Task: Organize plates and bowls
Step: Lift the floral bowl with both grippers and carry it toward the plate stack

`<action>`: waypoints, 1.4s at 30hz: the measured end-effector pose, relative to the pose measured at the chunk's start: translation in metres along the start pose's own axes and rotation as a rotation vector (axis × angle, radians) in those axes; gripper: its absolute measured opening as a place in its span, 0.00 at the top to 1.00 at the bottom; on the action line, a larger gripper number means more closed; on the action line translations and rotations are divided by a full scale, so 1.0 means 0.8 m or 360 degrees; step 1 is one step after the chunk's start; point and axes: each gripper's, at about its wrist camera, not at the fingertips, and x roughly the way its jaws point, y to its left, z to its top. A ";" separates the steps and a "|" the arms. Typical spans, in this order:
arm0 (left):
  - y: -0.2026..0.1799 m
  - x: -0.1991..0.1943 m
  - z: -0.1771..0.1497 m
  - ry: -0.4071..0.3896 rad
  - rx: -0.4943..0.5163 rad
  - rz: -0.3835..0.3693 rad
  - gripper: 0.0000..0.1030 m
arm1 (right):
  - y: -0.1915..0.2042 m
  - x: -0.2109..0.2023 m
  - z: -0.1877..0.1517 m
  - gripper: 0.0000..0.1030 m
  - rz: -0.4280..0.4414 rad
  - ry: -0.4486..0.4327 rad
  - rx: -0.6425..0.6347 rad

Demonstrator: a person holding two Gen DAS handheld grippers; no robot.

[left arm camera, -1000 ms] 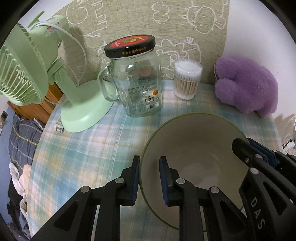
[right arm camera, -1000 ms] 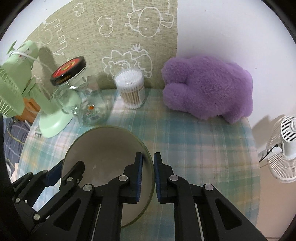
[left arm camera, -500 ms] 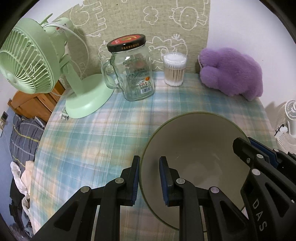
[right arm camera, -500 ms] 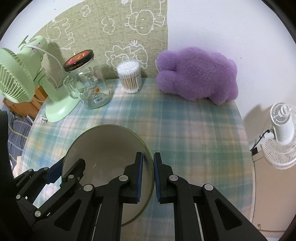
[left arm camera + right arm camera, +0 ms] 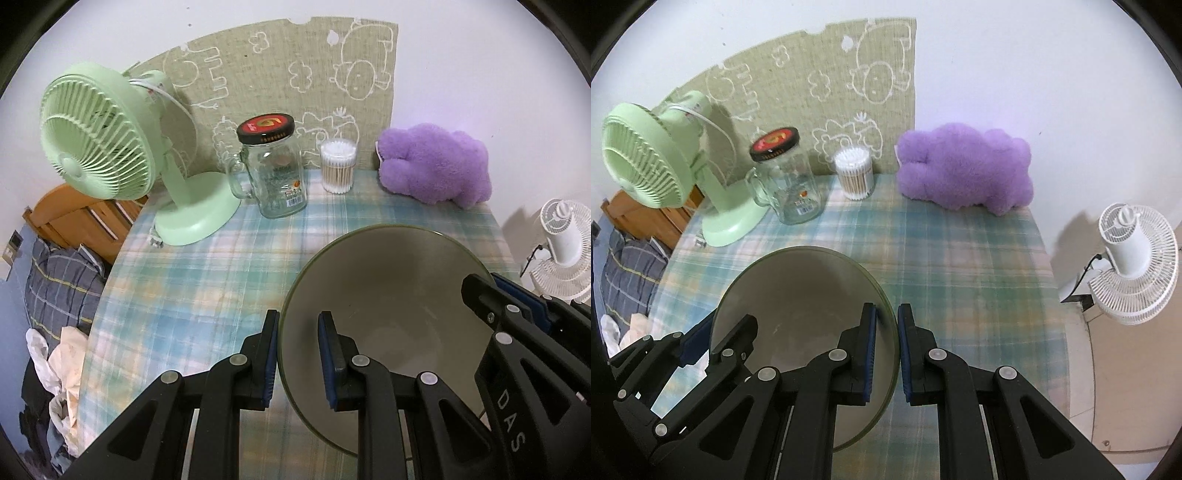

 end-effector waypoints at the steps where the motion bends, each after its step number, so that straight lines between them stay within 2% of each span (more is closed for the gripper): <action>1: 0.002 -0.005 -0.001 -0.0006 0.0007 -0.0005 0.83 | 0.002 -0.006 -0.001 0.85 -0.0004 -0.0007 0.0002; 13: 0.030 -0.078 -0.035 -0.0139 0.0062 -0.0080 0.82 | 0.031 -0.091 -0.039 0.85 -0.0082 -0.0077 0.0062; 26: 0.082 -0.119 -0.095 -0.0124 0.0073 -0.0152 0.82 | 0.093 -0.153 -0.098 0.85 -0.0140 -0.0119 0.0072; 42: 0.109 -0.123 -0.175 -0.0004 0.0157 -0.0252 0.82 | 0.128 -0.170 -0.184 0.85 -0.0214 -0.0031 0.0146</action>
